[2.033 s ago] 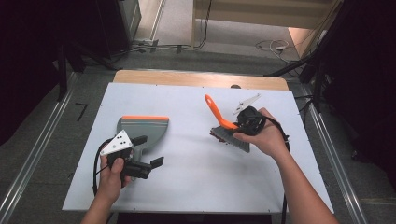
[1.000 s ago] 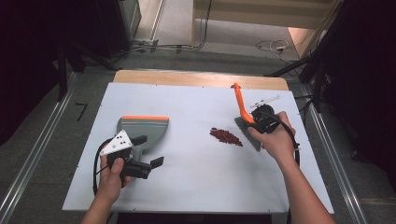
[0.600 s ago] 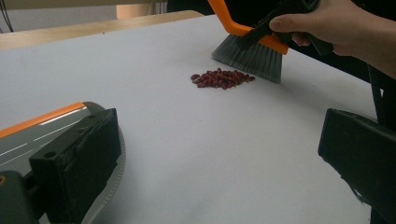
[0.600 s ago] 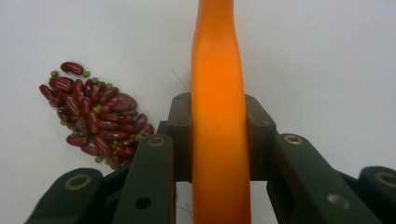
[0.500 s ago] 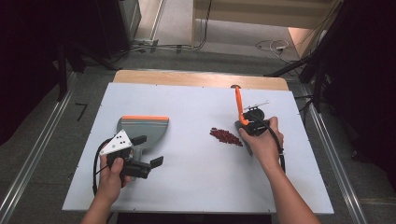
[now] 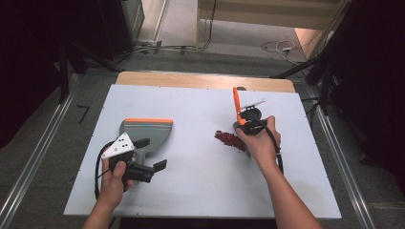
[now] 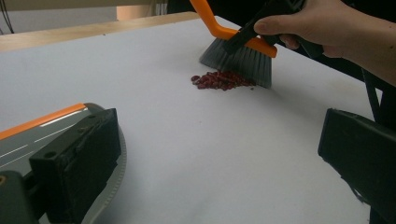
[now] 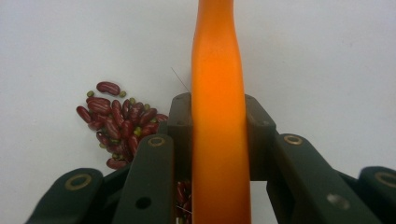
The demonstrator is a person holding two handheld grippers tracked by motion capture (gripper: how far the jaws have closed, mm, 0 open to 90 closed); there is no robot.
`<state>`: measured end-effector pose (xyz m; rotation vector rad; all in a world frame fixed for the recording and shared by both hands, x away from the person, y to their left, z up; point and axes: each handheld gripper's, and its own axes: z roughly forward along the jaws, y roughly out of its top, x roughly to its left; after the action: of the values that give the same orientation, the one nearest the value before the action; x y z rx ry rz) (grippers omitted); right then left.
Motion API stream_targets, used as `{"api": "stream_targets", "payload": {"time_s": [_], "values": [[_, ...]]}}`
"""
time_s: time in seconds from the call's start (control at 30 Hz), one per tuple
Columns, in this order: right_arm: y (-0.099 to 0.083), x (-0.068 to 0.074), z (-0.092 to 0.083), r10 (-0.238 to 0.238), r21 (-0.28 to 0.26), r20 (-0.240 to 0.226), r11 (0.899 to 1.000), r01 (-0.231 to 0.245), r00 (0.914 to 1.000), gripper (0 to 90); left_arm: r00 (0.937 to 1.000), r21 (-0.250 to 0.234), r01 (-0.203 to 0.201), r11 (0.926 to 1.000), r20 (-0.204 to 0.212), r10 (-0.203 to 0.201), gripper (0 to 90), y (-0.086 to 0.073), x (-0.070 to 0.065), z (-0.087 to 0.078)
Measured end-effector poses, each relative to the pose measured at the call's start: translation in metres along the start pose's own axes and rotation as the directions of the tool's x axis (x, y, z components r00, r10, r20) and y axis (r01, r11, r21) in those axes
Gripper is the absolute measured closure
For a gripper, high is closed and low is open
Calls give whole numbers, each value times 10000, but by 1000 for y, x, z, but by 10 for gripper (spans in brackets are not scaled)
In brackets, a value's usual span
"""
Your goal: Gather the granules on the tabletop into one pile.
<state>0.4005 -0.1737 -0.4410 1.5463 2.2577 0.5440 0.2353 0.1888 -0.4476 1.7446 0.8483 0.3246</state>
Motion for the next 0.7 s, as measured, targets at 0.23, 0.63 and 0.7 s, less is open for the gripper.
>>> {"api": "stream_targets", "payload": {"time_s": [0.23, 0.63, 0.7], "values": [[4, 5, 1, -144, 57, -159, 9999, 145, 9998, 687, 10000, -11, -1, 10000, -9, 1, 0, 0, 0, 0], [1, -8, -26, -1695, -793, -1070, 9837, 1616, 9797, 685, 10000, -23, 37, 10000, -34, -37, 0, 0, 1, -1], [-1, -9, -32, -2173, -779, -1565, 9752, 2072, 9635, 685, 10000, -17, 26, 10000, -32, -26, 0, 0, 1, -1]]}}
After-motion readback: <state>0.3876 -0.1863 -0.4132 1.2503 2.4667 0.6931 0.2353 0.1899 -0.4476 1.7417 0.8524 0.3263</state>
